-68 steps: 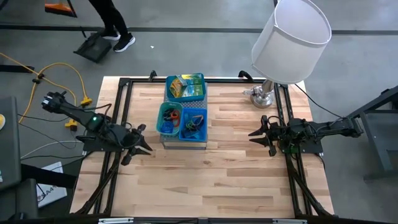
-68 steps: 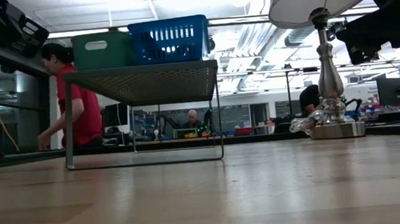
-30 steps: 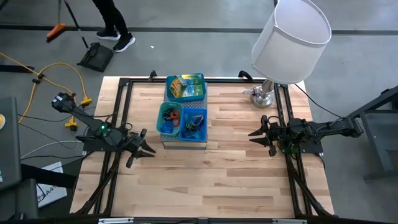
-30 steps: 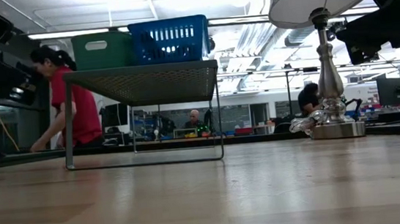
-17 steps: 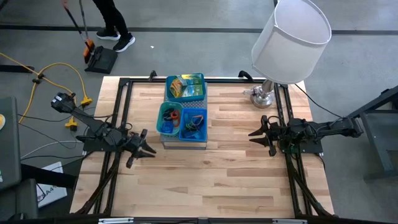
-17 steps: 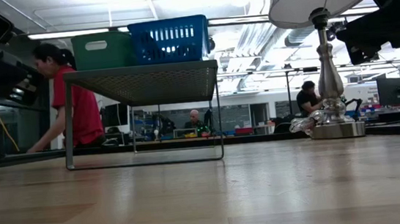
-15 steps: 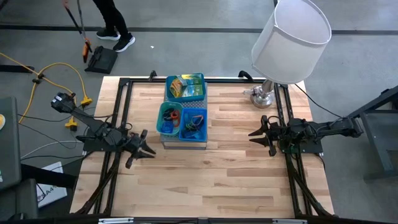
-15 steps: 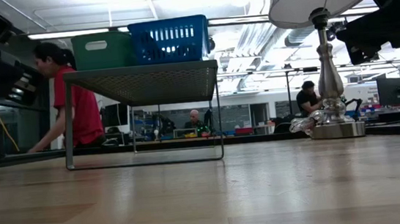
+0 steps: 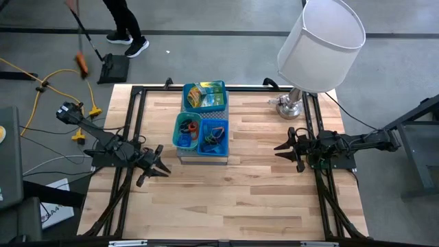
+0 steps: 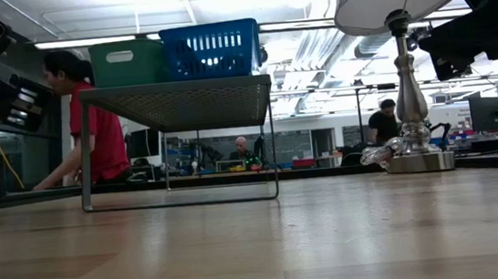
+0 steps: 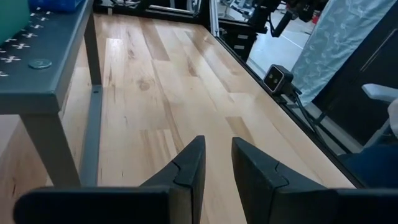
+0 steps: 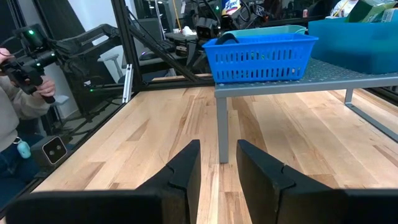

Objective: Pick & Place Office Desk Supplies
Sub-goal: Return to Home Position

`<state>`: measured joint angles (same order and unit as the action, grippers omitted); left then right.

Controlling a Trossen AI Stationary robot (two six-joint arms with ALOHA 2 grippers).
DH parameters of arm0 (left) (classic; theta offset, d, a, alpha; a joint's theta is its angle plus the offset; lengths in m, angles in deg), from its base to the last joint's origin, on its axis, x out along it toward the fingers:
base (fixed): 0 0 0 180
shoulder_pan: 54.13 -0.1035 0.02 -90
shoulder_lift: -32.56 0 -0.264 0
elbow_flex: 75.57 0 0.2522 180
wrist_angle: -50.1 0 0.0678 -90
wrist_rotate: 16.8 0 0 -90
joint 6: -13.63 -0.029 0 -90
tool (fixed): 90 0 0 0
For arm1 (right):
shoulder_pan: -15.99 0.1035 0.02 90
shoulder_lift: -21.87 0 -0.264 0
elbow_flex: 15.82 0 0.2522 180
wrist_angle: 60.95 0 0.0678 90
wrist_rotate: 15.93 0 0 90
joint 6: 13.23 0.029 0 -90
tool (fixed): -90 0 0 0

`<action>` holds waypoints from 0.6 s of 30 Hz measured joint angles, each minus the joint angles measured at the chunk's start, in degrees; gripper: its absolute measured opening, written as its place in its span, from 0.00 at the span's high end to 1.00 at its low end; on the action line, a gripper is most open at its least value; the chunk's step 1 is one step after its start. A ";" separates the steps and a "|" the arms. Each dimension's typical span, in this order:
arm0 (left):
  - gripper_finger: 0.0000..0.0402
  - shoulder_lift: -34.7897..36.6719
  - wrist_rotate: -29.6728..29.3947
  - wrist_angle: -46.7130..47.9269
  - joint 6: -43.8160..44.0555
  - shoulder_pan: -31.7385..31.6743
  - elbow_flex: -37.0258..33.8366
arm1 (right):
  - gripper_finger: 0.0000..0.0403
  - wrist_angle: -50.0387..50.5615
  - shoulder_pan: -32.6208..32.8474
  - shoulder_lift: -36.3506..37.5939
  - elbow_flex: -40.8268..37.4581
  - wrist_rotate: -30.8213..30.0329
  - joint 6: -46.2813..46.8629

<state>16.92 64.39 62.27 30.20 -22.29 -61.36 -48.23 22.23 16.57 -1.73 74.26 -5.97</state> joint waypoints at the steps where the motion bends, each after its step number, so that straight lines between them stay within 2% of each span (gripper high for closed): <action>1: 0.82 0.00 0.17 0.00 0.02 0.00 0.00 | 0.77 0.00 0.00 0.00 0.01 0.00 0.00; 18: 0.82 0.00 1.19 0.07 -0.23 0.00 0.00 | 0.77 0.00 0.00 0.00 0.01 0.00 0.00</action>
<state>16.92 65.58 62.34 29.97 -22.29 -61.36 -48.23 22.23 16.57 -1.72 74.26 -5.97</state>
